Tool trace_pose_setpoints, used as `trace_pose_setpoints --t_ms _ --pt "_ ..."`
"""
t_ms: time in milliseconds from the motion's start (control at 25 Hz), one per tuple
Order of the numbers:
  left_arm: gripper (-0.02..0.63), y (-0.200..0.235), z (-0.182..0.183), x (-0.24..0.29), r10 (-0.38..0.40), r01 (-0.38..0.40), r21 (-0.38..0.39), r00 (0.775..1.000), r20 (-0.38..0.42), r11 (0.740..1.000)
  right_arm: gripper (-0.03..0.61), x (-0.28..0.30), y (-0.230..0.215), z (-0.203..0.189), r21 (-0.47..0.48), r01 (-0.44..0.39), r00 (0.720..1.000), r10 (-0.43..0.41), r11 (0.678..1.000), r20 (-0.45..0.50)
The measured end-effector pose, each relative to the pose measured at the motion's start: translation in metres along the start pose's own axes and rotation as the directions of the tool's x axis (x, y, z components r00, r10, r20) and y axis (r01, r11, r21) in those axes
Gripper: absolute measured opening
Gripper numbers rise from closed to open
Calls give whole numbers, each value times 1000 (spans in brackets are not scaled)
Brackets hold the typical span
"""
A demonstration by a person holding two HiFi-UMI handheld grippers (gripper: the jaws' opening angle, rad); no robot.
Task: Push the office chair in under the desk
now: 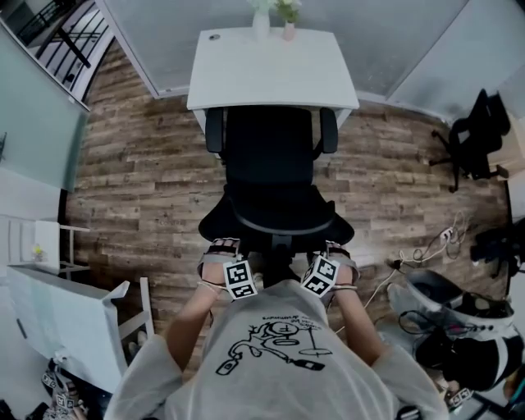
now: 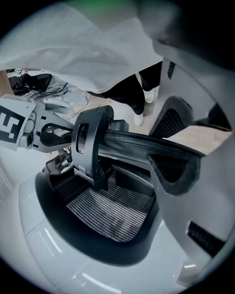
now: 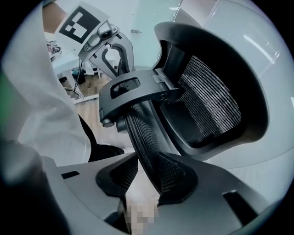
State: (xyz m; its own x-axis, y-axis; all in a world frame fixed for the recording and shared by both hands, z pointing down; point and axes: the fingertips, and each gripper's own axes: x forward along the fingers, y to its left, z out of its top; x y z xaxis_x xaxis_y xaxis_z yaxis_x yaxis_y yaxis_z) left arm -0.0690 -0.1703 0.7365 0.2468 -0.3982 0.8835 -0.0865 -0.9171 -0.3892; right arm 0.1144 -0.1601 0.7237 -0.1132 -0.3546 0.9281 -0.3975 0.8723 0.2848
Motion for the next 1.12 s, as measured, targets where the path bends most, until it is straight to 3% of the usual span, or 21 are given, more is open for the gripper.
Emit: trace_pose_setpoints --t_ms 400,1120 --pt "124 22 9 13 -29 29 -28 1000 8 999 146 11 -25 -3 -4 -28 1000 27 1000 -15" --pt "124 79 10 38 -9 7 -57 999 -39 998 146 30 -82 16 -19 -22 1000 22 1000 15"
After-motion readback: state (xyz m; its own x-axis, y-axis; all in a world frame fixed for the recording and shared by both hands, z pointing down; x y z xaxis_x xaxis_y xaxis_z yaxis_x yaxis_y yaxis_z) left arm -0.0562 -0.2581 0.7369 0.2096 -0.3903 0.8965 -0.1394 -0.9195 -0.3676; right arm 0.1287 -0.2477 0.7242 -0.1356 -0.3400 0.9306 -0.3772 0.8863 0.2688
